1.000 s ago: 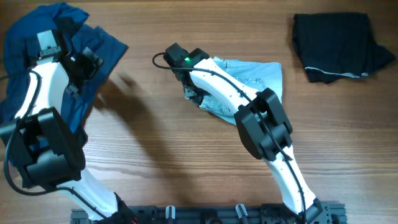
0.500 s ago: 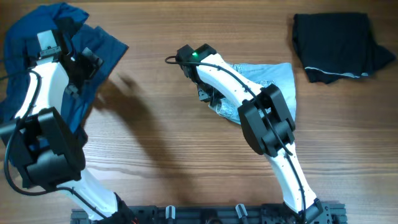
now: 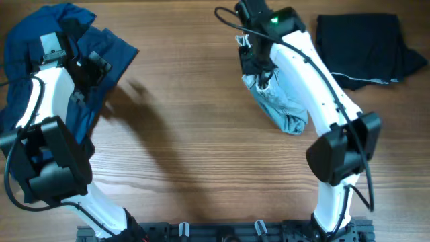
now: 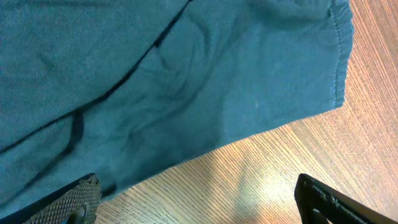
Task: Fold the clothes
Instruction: 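Lift the folded shorts with the right gripper and carry them to the top right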
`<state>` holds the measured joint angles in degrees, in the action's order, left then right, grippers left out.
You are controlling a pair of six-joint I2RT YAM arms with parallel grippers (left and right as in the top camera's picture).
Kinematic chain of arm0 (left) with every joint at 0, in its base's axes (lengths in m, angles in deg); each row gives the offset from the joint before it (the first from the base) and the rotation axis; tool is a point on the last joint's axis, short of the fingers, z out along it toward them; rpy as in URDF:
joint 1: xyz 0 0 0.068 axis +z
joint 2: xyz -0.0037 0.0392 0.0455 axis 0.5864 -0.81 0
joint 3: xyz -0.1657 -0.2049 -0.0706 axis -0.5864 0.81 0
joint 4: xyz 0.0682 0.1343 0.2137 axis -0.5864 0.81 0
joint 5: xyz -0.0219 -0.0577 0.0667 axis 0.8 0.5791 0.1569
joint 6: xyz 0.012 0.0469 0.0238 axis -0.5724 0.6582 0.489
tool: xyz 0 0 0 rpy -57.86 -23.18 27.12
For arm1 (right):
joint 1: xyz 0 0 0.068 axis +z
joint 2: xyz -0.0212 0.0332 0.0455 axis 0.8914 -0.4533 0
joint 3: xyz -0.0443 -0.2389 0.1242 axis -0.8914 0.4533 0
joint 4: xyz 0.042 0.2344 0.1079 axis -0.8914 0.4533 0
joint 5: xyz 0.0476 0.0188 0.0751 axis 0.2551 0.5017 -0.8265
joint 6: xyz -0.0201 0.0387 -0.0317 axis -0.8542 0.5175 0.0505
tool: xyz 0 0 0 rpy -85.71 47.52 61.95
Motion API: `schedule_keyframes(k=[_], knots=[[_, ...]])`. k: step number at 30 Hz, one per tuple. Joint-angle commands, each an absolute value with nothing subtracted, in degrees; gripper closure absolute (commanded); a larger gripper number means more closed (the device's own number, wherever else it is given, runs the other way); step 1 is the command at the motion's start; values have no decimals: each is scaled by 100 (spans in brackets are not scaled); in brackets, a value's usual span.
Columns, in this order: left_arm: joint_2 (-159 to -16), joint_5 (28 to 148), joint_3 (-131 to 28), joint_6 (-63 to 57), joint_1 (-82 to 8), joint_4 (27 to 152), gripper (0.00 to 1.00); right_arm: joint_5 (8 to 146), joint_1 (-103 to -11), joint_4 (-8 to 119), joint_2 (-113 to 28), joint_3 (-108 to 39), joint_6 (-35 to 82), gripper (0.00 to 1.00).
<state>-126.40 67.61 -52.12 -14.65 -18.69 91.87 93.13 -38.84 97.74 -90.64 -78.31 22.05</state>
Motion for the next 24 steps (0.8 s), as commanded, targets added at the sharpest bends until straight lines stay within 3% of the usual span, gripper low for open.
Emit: schedule_keyframes(k=[1,10,13,15,20,24], knots=[[-12503,6684,-5282,-1377,-1878,9176,0,9247,-4131,9442,-8465,-8006,2642,96],[-12503,6684,-5282,-1380,-1880,9179,0,8886,-5174,7448,-7650,-8006,3619,96],[-12503,6682,-5282,-1380,-1880,9181,0,9306,-5720,6579,-7650,-8006,5084,96],[-12503,6682,-5282,-1380,-1880,9176,0,9293,-6089,6194,-7652,-8006,5429,96],[-12503,6684,-5282,-1382,-1880,9113,0,9048,-7208,5505,-7669,-7999,5318,96],[-12503,6684,-5282,-1377,-1875,8999,0,7684,-8105,4585,-8144,-7993,5331,96]])
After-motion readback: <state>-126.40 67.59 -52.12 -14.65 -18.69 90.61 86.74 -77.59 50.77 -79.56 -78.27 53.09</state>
